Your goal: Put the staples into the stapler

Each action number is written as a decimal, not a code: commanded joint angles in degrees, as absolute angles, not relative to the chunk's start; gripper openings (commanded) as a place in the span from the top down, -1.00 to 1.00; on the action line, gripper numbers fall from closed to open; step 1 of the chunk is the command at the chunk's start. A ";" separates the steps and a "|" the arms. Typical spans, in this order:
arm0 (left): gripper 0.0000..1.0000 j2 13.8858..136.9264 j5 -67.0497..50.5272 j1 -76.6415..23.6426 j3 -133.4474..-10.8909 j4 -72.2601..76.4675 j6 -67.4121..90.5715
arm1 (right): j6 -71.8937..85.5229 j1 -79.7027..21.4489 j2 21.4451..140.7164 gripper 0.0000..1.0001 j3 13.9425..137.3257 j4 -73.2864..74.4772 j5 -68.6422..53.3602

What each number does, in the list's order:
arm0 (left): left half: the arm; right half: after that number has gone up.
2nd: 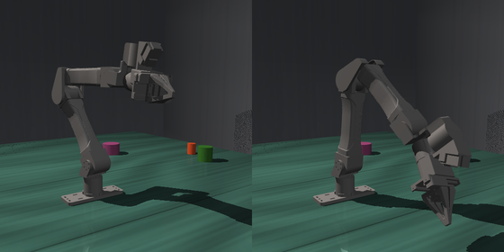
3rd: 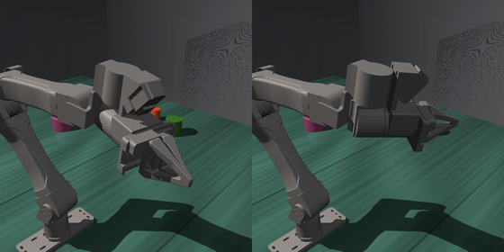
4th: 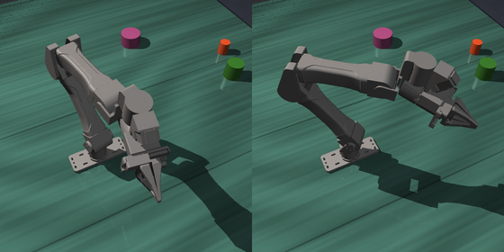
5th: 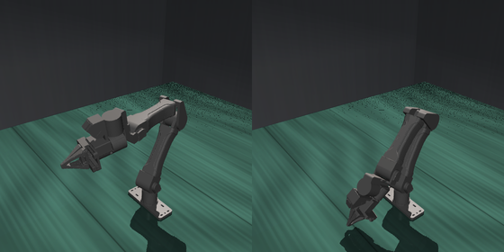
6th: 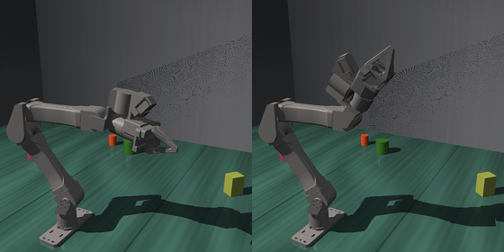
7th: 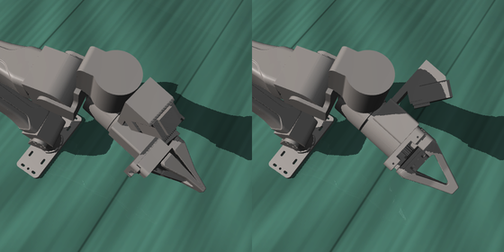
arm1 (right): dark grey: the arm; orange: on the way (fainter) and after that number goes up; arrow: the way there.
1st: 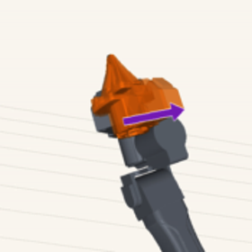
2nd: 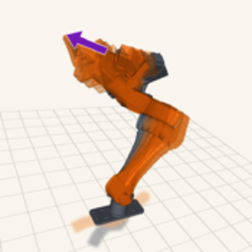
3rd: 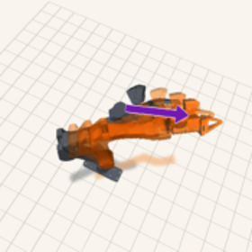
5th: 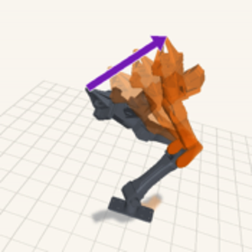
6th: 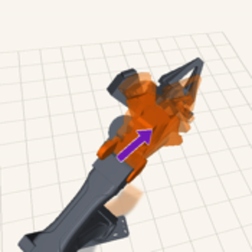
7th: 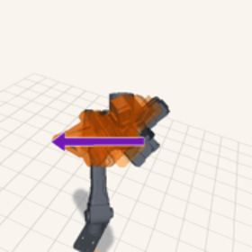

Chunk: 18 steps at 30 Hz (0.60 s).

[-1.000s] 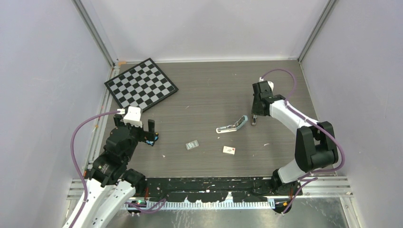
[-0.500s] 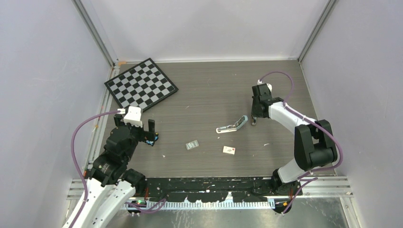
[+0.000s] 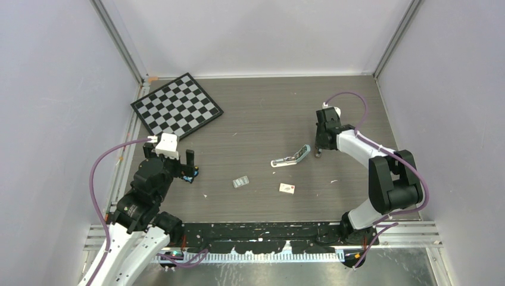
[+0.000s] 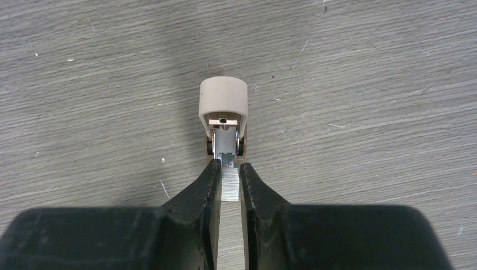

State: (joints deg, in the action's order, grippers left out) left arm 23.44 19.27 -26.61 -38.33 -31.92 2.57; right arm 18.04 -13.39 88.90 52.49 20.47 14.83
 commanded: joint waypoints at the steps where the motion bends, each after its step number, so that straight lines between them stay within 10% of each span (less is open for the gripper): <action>1: -0.99 23.67 18.72 -26.82 -38.33 -29.05 2.99 | 17.57 -13.20 88.71 0.59 52.56 17.86 14.40; 18: -0.99 23.73 18.89 -26.81 -38.32 -29.19 2.90 | 17.84 -13.25 89.47 0.59 51.86 16.76 14.17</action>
State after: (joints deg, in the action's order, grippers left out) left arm 23.46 19.27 -26.61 -38.33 -31.92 2.57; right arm 18.06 -13.37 89.27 52.03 18.85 13.91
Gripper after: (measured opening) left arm 0.996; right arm 0.212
